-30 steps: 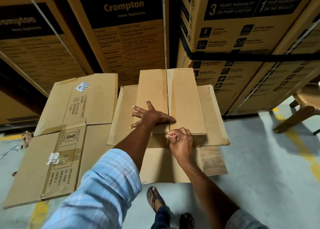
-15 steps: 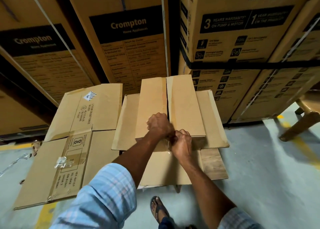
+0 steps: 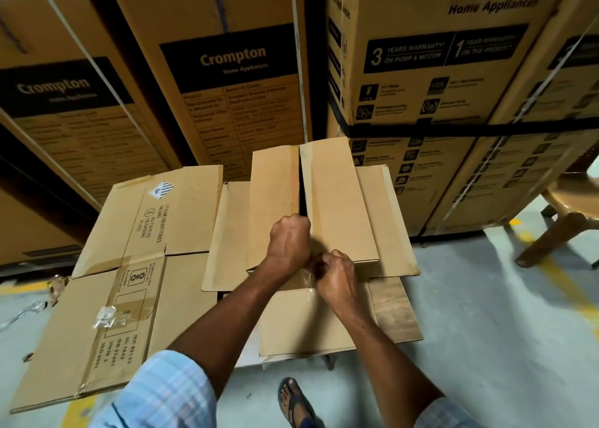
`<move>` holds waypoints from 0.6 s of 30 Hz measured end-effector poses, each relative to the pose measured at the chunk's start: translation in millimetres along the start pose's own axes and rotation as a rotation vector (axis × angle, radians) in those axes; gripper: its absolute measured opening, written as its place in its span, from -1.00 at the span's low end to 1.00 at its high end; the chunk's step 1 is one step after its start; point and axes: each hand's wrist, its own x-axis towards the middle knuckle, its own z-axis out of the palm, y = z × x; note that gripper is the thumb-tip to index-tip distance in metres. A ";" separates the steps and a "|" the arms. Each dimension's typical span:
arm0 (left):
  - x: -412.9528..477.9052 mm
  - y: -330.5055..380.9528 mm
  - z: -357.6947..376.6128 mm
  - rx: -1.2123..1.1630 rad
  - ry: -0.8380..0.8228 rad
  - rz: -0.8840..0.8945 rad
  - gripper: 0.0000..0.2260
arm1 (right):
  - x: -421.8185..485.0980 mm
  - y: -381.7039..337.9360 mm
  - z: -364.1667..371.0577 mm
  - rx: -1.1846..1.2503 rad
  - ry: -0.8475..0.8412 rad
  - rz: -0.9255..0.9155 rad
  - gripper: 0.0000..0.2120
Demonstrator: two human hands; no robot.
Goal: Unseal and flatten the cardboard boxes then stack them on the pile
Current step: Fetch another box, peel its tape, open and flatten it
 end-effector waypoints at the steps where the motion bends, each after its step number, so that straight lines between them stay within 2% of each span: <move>1: -0.6 0.2 0.3 -0.020 0.010 -0.012 -0.90 | 4.9 -3.9 -5.6 -0.023 -0.078 0.030 -0.92; 4: -5.7 7.5 5.4 -0.004 -0.024 0.006 -0.90 | 30.7 -19.9 -31.8 -0.101 -0.368 0.237 -0.93; 5: -6.2 10.2 7.7 0.000 -0.040 0.026 -0.89 | 43.2 -24.2 -37.8 -0.090 -0.359 0.275 -0.93; 8: -5.7 14.4 13.1 -0.005 -0.086 0.060 -0.88 | 86.1 -35.3 -35.4 0.049 -0.145 0.356 -0.91; 11: -14.8 16.7 21.9 0.000 -0.099 0.096 -0.90 | 131.6 -48.5 -5.9 0.282 -0.180 0.453 -0.75; 13: -16.1 14.6 34.3 0.019 -0.107 0.066 -0.70 | 160.3 -47.2 14.1 0.371 -0.161 0.546 -0.54; 14: -13.5 10.7 38.6 0.010 -0.048 0.058 -0.60 | 170.5 -46.1 20.4 0.409 -0.127 0.596 -0.49; 15: -8.0 7.8 44.8 0.014 0.003 0.035 -0.54 | 177.6 -43.4 23.1 0.417 -0.094 0.614 -0.51; 18: 16.9 -2.7 49.3 0.005 -0.065 -0.098 -0.37 | 188.0 -30.4 29.5 0.396 -0.111 0.611 -0.69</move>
